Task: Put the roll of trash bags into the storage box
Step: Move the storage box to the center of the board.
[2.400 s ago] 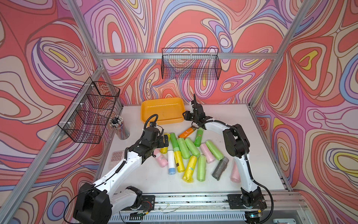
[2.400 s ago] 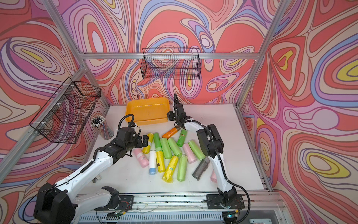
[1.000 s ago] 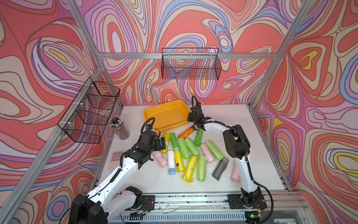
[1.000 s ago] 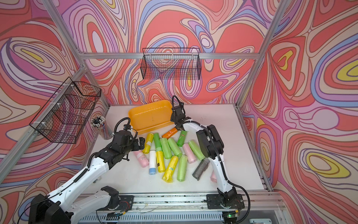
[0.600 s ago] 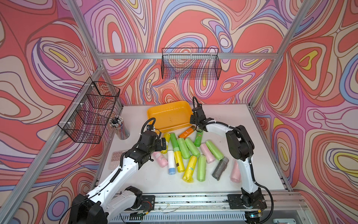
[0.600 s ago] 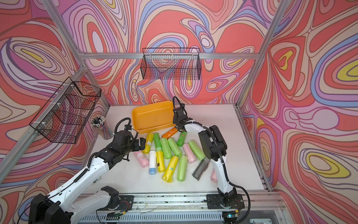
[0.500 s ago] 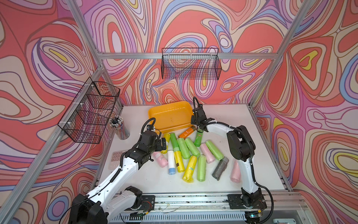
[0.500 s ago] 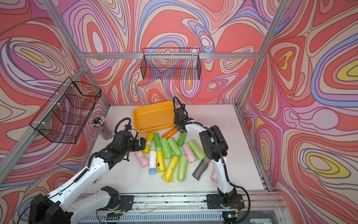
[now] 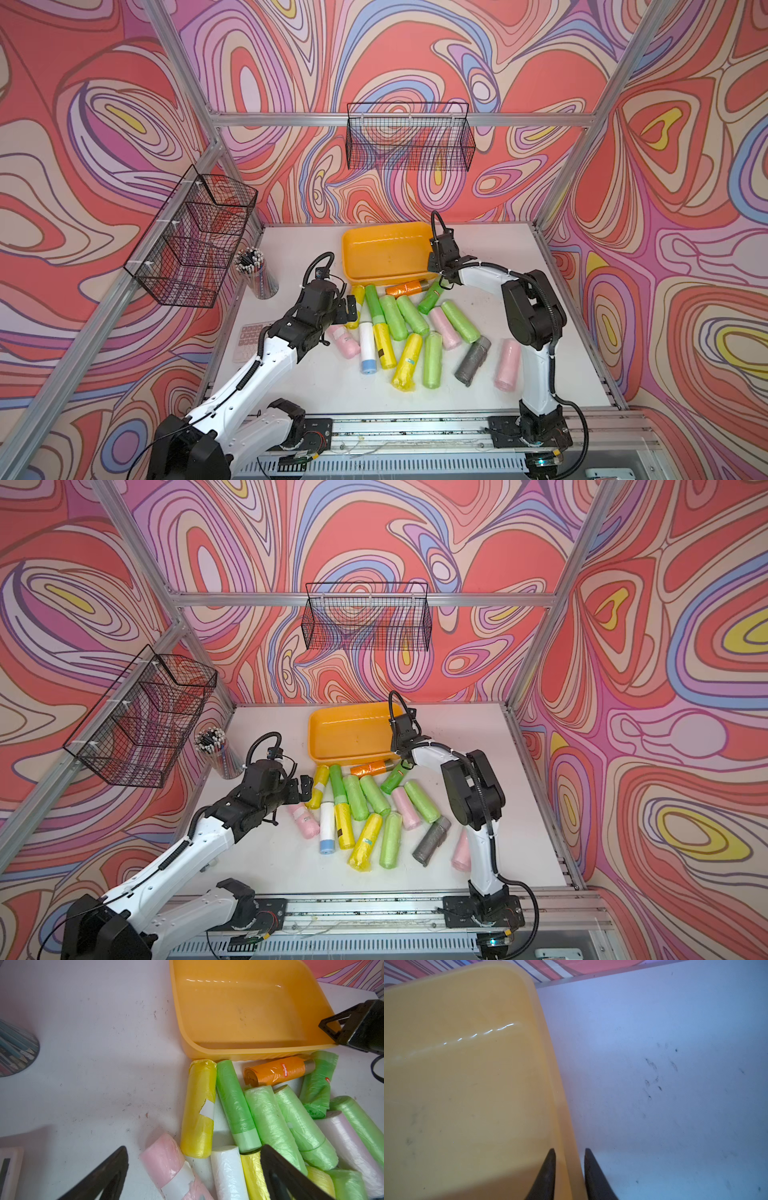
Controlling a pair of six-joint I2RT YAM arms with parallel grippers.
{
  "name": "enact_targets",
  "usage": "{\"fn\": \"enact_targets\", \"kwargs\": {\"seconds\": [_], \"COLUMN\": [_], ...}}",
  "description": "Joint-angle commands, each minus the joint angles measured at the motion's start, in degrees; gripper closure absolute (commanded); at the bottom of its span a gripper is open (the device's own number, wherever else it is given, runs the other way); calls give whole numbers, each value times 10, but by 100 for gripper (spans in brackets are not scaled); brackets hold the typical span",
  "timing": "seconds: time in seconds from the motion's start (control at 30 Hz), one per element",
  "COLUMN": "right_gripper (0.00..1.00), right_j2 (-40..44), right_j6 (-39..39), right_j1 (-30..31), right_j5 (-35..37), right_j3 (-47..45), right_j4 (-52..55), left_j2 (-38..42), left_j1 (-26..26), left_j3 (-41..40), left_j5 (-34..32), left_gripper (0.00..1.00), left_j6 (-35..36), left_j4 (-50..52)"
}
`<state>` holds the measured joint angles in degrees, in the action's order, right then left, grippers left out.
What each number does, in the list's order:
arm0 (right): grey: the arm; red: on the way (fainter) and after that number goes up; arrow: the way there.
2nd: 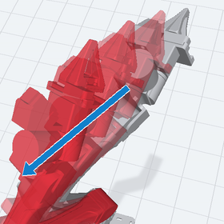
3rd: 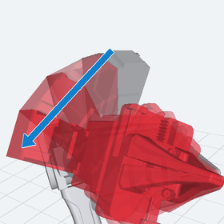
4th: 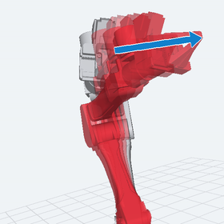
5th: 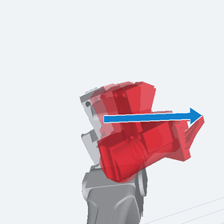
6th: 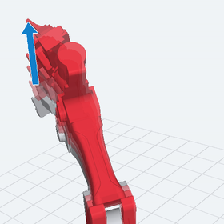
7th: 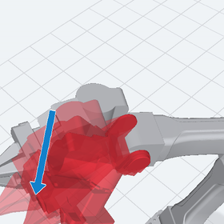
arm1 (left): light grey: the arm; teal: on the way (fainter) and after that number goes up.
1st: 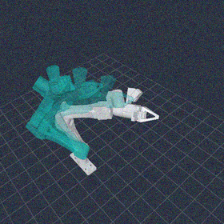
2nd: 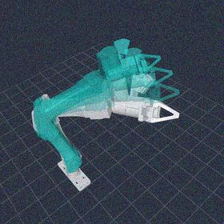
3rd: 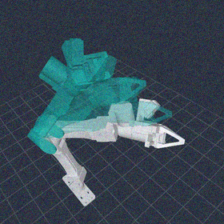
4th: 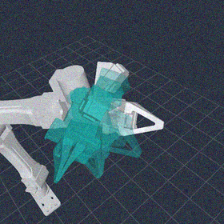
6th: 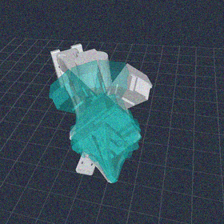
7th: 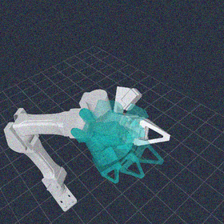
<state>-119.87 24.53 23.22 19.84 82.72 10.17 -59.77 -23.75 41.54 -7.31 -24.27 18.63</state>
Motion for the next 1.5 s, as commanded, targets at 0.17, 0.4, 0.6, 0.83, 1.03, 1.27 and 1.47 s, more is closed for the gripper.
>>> {"fn": "enact_targets", "kwargs": {"seconds": [0.17,0.4,0.6,0.83,1.03,1.27,1.47], "right_gripper": [75,39,15,8,9,8,9], "right_j2": [38,67,132,263,392,524,592], "right_j6": [25,23,18,33,98,149,219], "right_j1": [-7,-16,-22,-25,-26,-26,-26], "right_j5": [9,13,30,34,-4,-7,-39], "right_j3": [-55,-51,-59,-118,-171,-258,-332], "right_j4": [42,62,113,212,340,423,450], "left_j2": [-18,-17,-10,-17,-38,-82,-101], "left_j1": [-4,-4,-10,-39,-115,-145,-153], "left_j3": [10,13,22,43,63,78,80], "left_j5": [10,18,54,146,132,266,306], "left_gripper": [0,0,0,0,0,0,0], "left_j6": [-7,-8,-19,-66,-54,-48,-59], "left_j4": [8,8,14,-9,-47,-102,-134]}}
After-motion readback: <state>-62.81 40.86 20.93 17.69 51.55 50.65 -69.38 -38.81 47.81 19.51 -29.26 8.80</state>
